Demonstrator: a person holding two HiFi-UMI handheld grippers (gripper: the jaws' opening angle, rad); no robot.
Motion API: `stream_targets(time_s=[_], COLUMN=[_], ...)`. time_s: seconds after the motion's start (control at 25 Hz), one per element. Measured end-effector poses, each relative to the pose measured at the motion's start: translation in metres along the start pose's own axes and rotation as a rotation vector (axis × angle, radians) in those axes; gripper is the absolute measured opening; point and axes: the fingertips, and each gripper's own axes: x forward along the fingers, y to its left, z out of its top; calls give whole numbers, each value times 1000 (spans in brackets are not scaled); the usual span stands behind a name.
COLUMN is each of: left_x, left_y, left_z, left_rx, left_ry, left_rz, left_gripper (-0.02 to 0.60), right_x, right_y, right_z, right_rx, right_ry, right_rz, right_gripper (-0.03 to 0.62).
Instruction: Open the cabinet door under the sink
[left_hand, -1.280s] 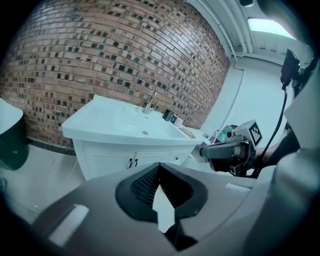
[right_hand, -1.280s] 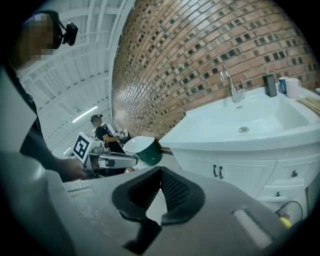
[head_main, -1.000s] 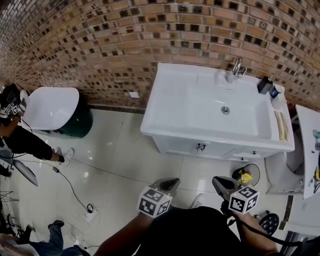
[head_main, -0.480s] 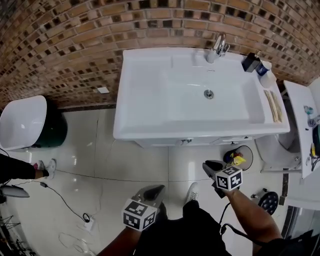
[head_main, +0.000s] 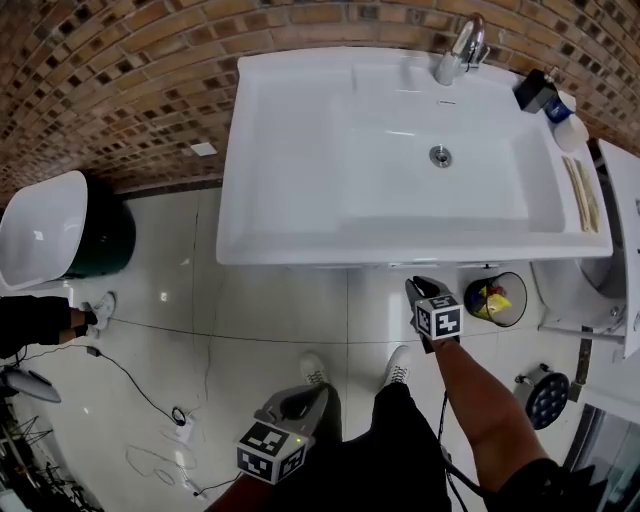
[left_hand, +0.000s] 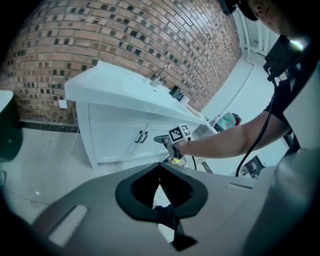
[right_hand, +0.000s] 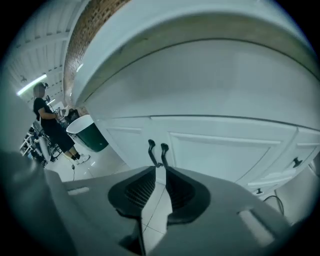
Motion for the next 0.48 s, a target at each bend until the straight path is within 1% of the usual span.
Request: stream_targets(time_s=[0.16,0.48], left_x=[-12,-28], left_y=[13,22], left_z=[-15,-25], left_rx=[-35,-80], left_ry=[13,-11], left_rz=[50,100], left_gripper=[12,12], right_x=[34,63], right_y=[-1,-1], right_z=[1,11], right_rx=[6,4], right_ry=[35,63], right_rz=[0,-18], right_gripper=[66,74])
